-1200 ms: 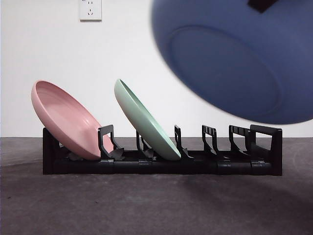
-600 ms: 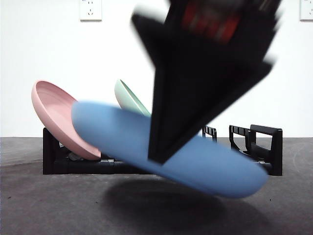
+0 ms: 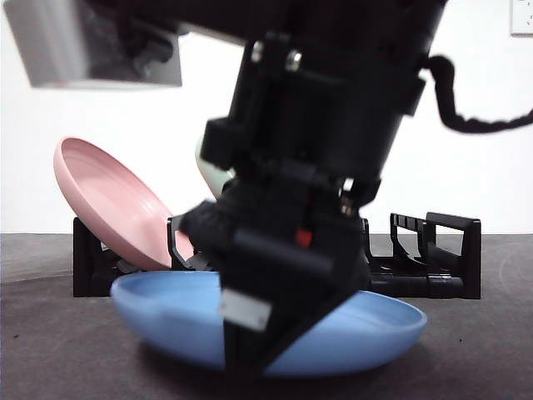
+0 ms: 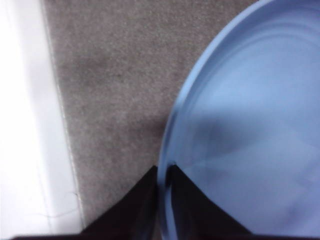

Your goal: Place the plate

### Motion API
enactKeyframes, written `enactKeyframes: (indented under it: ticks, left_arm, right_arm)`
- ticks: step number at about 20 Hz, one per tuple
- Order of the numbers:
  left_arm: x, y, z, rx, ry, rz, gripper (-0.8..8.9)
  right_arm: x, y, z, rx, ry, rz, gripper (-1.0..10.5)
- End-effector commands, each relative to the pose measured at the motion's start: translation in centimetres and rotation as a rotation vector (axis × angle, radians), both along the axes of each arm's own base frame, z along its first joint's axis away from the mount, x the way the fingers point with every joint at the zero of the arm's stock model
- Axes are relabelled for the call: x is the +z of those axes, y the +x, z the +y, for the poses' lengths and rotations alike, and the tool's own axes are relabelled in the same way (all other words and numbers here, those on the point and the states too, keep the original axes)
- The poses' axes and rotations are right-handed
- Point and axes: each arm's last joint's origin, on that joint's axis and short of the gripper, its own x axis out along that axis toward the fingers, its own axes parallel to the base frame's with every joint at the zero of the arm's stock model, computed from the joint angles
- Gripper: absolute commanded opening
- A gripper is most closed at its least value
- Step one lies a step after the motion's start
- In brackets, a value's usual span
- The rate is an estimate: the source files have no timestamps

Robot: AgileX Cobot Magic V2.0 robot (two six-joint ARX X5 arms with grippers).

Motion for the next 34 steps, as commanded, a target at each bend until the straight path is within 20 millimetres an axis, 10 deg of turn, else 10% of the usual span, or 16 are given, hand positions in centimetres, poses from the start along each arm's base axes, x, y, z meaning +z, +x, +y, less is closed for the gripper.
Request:
enactKeyframes:
  ticks: [1,8,15,25,34]
  left_arm:
    - [0.7,0.0,0.0,-0.008,0.002,-0.027,3.66]
    - [0.6,0.3,0.0,0.022,-0.025,-0.013,3.66]
    - [-0.2,3.3,-0.7,0.081,-0.096,0.097,3.66]
    - [2.5,14.6,-3.8,0.045,-0.106,0.143,3.63]
    - [-1.2,21.1,-5.0,0.042,-0.084,0.241,3.59]
  right_arm:
    - [-0.3,-0.2,0.5,0.006,-0.002,0.005,2.0]
    - [6.5,0.6,0.2,-0.151,0.354,0.251,2.3]
    - [12.3,3.0,-5.8,-0.458,0.633,0.308,2.3]
    - [13.4,2.8,-9.6,-0.618,0.586,0.234,2.3]
    - [13.3,2.9,-9.6,-0.640,0.578,0.200,2.3]
